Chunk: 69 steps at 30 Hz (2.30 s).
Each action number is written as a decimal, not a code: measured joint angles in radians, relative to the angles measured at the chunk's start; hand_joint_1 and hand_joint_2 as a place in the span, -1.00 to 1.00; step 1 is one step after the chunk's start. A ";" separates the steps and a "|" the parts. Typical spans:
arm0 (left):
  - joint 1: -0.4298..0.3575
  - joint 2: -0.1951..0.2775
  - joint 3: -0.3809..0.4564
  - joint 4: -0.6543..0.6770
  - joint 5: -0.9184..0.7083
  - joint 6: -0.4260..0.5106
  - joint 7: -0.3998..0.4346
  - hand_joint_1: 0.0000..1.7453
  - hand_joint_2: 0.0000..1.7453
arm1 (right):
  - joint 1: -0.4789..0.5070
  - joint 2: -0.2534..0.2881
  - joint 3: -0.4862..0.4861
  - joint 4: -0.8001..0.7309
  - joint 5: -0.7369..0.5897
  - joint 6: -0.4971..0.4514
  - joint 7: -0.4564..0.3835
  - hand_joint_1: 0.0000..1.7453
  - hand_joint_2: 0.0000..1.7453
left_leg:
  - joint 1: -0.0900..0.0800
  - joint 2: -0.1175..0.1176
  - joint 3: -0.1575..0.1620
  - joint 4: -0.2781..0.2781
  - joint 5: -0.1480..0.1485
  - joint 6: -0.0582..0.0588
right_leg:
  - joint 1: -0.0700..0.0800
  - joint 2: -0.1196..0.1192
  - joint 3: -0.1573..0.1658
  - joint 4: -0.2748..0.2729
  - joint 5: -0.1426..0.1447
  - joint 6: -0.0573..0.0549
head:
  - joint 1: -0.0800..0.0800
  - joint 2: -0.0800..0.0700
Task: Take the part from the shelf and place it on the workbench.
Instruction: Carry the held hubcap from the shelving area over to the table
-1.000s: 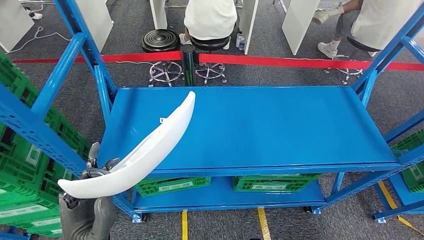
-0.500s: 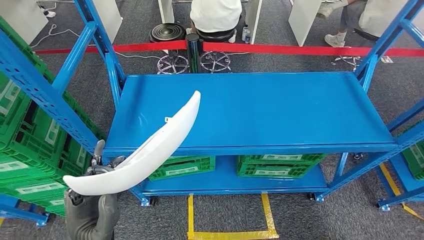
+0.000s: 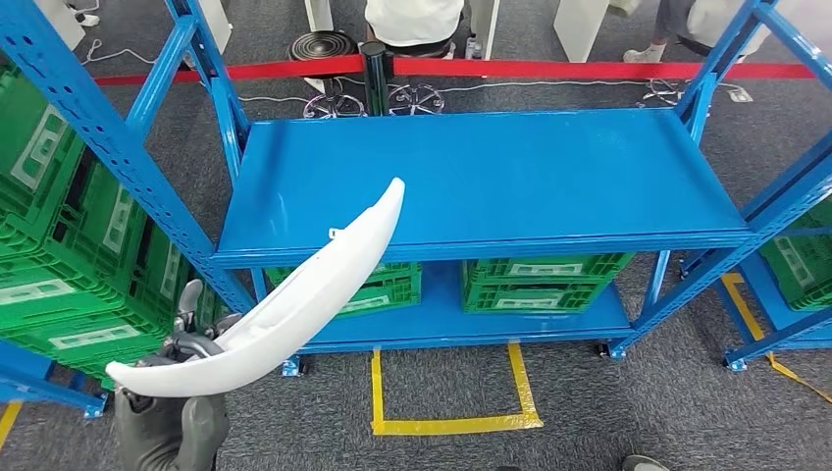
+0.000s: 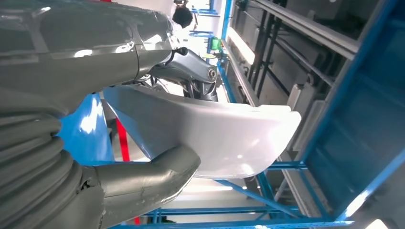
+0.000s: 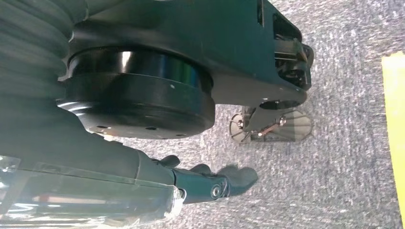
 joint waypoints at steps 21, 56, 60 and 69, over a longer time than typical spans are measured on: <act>-0.031 -0.003 -0.006 0.029 0.028 0.024 0.000 1.00 1.00 | -0.015 -0.025 -0.011 -0.017 -0.011 -0.019 -0.035 -1.00 1.00 | 0.010 0.005 -0.186 0.363 -0.138 -0.027 | 0.009 0.002 0.018 0.012 -0.009 -0.033 | -0.015 0.000; 0.030 0.006 0.056 0.037 0.066 0.136 0.000 1.00 1.00 | -0.005 -0.056 -0.057 -0.070 -0.029 -0.011 -0.204 -1.00 1.00 | 0.003 0.008 -0.094 0.102 -0.002 -0.031 | 0.013 -0.004 0.147 -0.022 -0.085 -0.028 | -0.022 0.000; 0.024 0.013 0.055 0.046 0.066 0.142 0.001 1.00 1.00 | -0.009 -0.053 -0.071 -0.075 -0.027 -0.006 -0.209 -1.00 1.00 | 0.000 0.005 -0.096 0.087 -0.010 -0.009 | 0.014 -0.002 0.136 -0.010 -0.093 -0.042 | -0.018 0.000; 0.023 0.016 0.057 0.050 0.055 0.135 0.001 1.00 1.00 | -0.021 -0.053 -0.077 -0.075 -0.002 -0.011 -0.216 -1.00 1.00 | -0.008 0.004 -0.101 0.086 -0.006 0.007 | 0.010 -0.001 0.136 -0.018 -0.076 -0.051 | 0.005 0.000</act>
